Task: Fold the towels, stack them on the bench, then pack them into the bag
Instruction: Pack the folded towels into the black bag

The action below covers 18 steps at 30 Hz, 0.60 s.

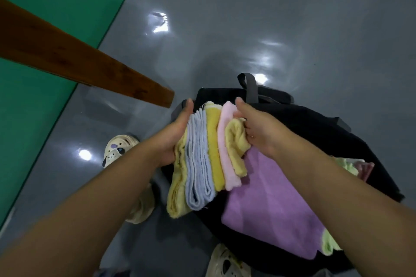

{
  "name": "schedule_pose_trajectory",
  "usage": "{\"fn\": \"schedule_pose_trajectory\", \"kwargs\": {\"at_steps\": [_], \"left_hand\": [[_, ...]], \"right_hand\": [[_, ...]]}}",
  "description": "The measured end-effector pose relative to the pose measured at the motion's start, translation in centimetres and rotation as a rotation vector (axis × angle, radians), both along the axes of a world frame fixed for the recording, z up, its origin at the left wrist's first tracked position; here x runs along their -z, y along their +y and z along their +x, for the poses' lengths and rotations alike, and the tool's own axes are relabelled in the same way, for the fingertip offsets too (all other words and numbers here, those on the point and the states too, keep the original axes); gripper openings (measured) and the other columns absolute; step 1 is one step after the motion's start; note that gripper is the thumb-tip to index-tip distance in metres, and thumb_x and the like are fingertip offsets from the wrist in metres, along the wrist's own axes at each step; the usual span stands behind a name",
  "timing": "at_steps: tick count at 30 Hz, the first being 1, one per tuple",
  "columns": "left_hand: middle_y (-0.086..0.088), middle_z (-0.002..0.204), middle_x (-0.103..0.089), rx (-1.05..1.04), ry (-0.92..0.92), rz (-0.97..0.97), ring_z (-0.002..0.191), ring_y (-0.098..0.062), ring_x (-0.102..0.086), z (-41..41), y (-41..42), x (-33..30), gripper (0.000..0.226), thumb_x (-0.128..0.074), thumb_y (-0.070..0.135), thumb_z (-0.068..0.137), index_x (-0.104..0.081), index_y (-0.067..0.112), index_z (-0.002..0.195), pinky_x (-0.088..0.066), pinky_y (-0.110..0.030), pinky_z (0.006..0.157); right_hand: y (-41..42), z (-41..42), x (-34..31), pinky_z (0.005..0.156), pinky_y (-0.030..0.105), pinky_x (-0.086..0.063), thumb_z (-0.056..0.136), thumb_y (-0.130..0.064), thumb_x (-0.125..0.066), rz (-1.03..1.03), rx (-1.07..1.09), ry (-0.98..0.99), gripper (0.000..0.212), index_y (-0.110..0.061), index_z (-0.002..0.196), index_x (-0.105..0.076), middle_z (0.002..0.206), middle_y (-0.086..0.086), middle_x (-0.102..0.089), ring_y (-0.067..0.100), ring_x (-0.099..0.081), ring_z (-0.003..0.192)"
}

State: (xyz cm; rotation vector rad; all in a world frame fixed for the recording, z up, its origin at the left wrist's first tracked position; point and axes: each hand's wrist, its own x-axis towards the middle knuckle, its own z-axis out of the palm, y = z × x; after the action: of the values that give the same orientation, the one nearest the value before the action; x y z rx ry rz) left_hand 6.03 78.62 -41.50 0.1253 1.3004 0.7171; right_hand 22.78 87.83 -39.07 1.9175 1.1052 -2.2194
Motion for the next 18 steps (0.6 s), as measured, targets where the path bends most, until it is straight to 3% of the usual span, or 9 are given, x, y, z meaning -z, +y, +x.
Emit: {"fn": "schedule_pose_trajectory", "kwargs": {"at_steps": [2,4,7,9,12,14,16,18], "left_hand": [[-0.008,0.12,-0.067,0.098,0.065,0.014,0.113,-0.027,-0.063,-0.2,0.0,0.1,0.078,-0.039,0.082,0.071,-0.064,0.027,0.119,-0.041,-0.046,0.106],[-0.002,0.119,-0.068,0.239,0.172,0.029,0.11,-0.02,-0.065,0.8,0.6,-0.6,0.081,-0.038,0.082,0.069,-0.059,0.028,0.126,-0.045,-0.039,0.102],[0.01,0.12,-0.064,0.434,0.281,0.126,0.106,-0.005,-0.062,2.9,2.0,-1.3,0.064,-0.038,0.073,0.08,-0.05,0.035,0.13,-0.046,-0.023,0.092],[0.013,0.117,-0.064,0.458,0.305,0.118,0.103,-0.002,-0.062,2.9,2.7,-1.2,0.054,-0.037,0.069,0.086,-0.05,0.038,0.128,-0.047,-0.021,0.088],[0.011,0.114,-0.065,0.486,0.316,0.062,0.103,-0.009,-0.063,2.4,2.7,-1.4,0.062,-0.036,0.077,0.075,-0.05,0.04,0.123,-0.047,-0.03,0.095],[0.01,0.108,-0.065,0.501,0.321,0.035,0.099,-0.009,-0.063,2.5,2.8,-1.5,0.056,-0.036,0.078,0.075,-0.049,0.042,0.116,-0.049,-0.029,0.089],[0.011,0.1,-0.063,0.504,0.342,0.019,0.091,-0.007,-0.062,3.0,3.3,-1.8,0.044,-0.032,0.073,0.084,-0.048,0.042,0.11,-0.047,-0.023,0.075],[0.009,0.1,-0.062,0.507,0.35,0.016,0.091,-0.008,-0.061,3.2,3.8,-2.0,0.052,-0.028,0.072,0.087,-0.049,0.037,0.118,-0.046,-0.025,0.076]], "right_hand": [[-0.5,-0.4,1.1,0.103,0.039,-0.04,0.088,-0.065,-0.044,0.03,-0.1,-0.023,0.067,-0.016,0.132,-0.05,0.126,0.005,-0.057,0.022,-0.056,0.112],[-1.0,-0.2,2.1,0.102,0.037,-0.04,0.091,-0.064,-0.037,-0.023,-0.151,0.004,0.066,-0.019,0.14,-0.043,0.137,0.003,-0.051,0.022,-0.051,0.121],[0.4,0.8,1.8,0.086,0.034,-0.046,0.094,-0.063,-0.029,-0.24,-0.053,0.109,0.066,-0.011,0.125,-0.054,0.122,0.01,-0.061,0.022,-0.058,0.108],[2.4,1.2,0.6,0.084,0.033,-0.045,0.095,-0.061,-0.028,-0.27,-0.056,0.101,0.061,-0.009,0.111,-0.056,0.106,0.01,-0.062,0.023,-0.058,0.098],[5.3,2.6,0.8,0.091,0.034,-0.046,0.099,-0.044,-0.04,0.163,-0.18,-0.204,0.042,-0.008,0.113,-0.057,0.112,0.013,-0.062,0.028,-0.059,0.105],[6.4,4.4,2.4,0.092,0.035,-0.048,0.097,-0.024,-0.049,0.579,-0.471,-0.445,0.022,-0.011,0.11,-0.061,0.115,0.015,-0.064,0.03,-0.061,0.104],[6.6,6.1,4.1,0.089,0.029,-0.045,0.09,-0.01,-0.054,0.729,-0.879,-0.514,0.029,-0.014,0.118,-0.06,0.12,0.013,-0.06,0.029,-0.058,0.106],[6.4,7.0,5.4,0.093,0.031,-0.043,0.083,-0.012,-0.064,0.734,-1.134,-0.49,0.049,-0.017,0.131,-0.05,0.127,0.011,-0.049,0.027,-0.051,0.113]]}}
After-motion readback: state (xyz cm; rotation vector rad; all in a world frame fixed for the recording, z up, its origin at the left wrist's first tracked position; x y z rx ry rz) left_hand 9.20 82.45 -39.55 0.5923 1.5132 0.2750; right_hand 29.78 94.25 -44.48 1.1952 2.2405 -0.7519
